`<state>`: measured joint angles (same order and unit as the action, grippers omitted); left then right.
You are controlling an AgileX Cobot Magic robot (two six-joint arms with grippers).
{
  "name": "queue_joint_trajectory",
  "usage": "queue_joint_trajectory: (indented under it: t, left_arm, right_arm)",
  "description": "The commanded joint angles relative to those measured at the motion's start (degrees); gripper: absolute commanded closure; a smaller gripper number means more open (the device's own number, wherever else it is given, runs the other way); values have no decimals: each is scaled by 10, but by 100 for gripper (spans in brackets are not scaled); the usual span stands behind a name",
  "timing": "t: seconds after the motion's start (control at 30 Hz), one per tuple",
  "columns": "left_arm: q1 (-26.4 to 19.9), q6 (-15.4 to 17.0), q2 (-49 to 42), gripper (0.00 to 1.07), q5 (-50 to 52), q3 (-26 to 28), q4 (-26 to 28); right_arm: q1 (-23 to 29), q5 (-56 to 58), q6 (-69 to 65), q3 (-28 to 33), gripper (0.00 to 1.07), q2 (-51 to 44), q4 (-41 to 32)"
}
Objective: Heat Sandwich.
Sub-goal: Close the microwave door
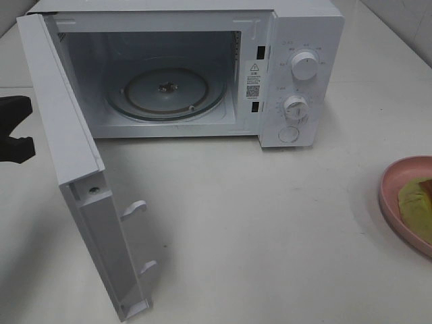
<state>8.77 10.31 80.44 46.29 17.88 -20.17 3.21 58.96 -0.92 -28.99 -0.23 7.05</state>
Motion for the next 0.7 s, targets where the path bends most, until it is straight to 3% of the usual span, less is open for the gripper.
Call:
queue_joint_trajectory:
  t: [0.03, 0.33, 0.7]
  left_arm:
    - [15, 1, 15, 107, 14, 7, 21]
    - [76, -14, 76, 107, 36, 38, 37]
    - [174, -80, 132, 107, 33, 85, 179]
  right_arm:
    - [-3, -5, 3, 1, 32, -15, -1]
    - [-3, -5, 3, 1, 32, -15, -1]
    - [-3, -5, 3, 1, 32, -15, -1]
